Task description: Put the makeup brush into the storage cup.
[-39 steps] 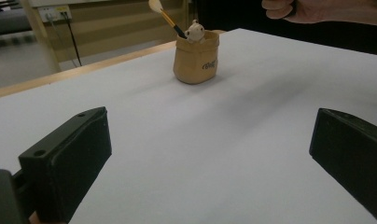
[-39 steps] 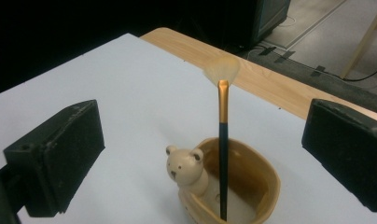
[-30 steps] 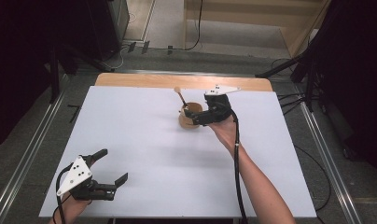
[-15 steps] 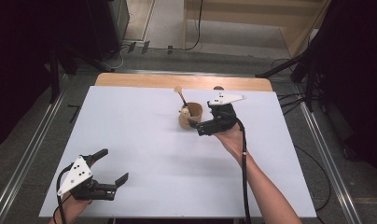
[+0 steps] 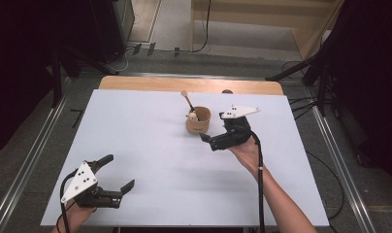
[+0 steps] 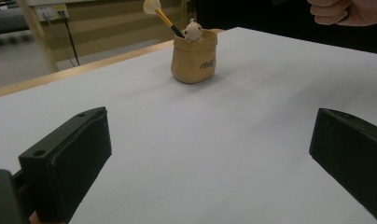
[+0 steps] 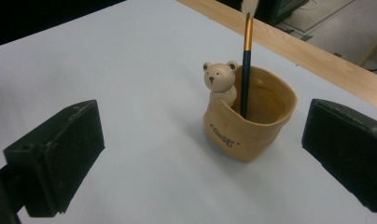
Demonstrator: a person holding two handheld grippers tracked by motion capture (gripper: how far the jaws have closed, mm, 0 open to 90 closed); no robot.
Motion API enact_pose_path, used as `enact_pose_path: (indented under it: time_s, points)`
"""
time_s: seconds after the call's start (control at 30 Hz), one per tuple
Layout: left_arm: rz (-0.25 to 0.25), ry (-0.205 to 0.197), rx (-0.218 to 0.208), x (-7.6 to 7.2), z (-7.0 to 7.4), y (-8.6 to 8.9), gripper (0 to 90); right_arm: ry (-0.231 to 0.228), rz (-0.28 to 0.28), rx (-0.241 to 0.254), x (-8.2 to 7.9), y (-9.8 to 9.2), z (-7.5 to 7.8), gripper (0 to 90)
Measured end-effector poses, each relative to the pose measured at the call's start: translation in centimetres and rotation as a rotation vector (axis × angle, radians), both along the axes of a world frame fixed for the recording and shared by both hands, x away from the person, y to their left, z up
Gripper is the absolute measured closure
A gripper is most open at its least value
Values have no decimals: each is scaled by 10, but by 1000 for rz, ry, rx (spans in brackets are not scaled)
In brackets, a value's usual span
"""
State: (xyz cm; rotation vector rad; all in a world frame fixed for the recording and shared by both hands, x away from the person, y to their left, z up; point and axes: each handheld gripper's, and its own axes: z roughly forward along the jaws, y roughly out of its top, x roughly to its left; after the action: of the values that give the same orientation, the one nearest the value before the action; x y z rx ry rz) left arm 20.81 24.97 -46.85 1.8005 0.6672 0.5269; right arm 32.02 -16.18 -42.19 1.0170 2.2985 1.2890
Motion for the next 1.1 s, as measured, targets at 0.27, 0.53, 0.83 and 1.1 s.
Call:
enact_pose_path:
  time_s: [0.27,0.53,0.83,1.1]
  points:
    - [-2,0,1,0,0,0,0,-25,5,9,-16,-6,2,0]
    - [1,0,3,0,0,0,0,-51,12,7,-33,-14,5,0]
    - [7,-2,7,-1,0,1,0,-86,3,16,-55,-27,9,0]
    - [5,-3,10,-1,0,1,0,-105,-11,24,-71,-37,7,0]
